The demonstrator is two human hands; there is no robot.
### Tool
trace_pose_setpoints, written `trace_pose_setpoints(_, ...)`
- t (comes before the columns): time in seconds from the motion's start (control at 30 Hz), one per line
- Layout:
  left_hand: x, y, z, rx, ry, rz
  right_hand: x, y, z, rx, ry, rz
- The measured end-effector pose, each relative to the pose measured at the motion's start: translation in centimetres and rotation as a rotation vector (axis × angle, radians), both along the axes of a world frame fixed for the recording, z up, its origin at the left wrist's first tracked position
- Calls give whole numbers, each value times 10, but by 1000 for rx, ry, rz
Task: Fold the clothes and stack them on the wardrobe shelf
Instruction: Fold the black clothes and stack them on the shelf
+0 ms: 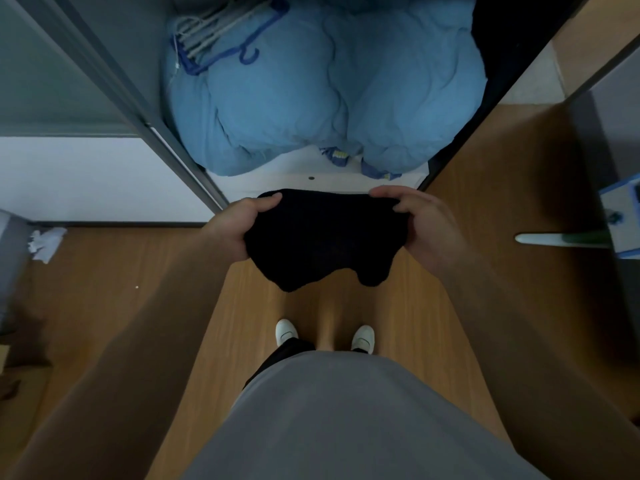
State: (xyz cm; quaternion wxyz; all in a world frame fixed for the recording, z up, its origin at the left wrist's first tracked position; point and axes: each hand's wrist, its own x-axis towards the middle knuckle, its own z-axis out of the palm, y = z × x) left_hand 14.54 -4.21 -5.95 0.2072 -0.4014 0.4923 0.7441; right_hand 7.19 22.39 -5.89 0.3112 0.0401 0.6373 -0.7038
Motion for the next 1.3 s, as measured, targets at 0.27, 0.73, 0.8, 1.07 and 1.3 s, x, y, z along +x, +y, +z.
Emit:
trace_pose_setpoints(0.27, -2, -1, -3, 36, -48, 0, 2, -16, 10, 518, 550, 569)
trace_pose_setpoints(0.73, 2, -20, -1, 32, 233, 1, -9, -23, 27, 457, 628, 647)
trace_pose_setpoints(0.8, 10, -28, -6, 114, 416, -11, -7, -26, 32, 258, 401, 476)
trace_pose_setpoints(1.07, 12, -6, -33, 72, 586, -99, -4, -43, 39, -123, -27, 133)
trace_pose_setpoints(1.3, -4, -5, -53, -30, 471, -175, 3, -54, 38, -260, -149, 154)
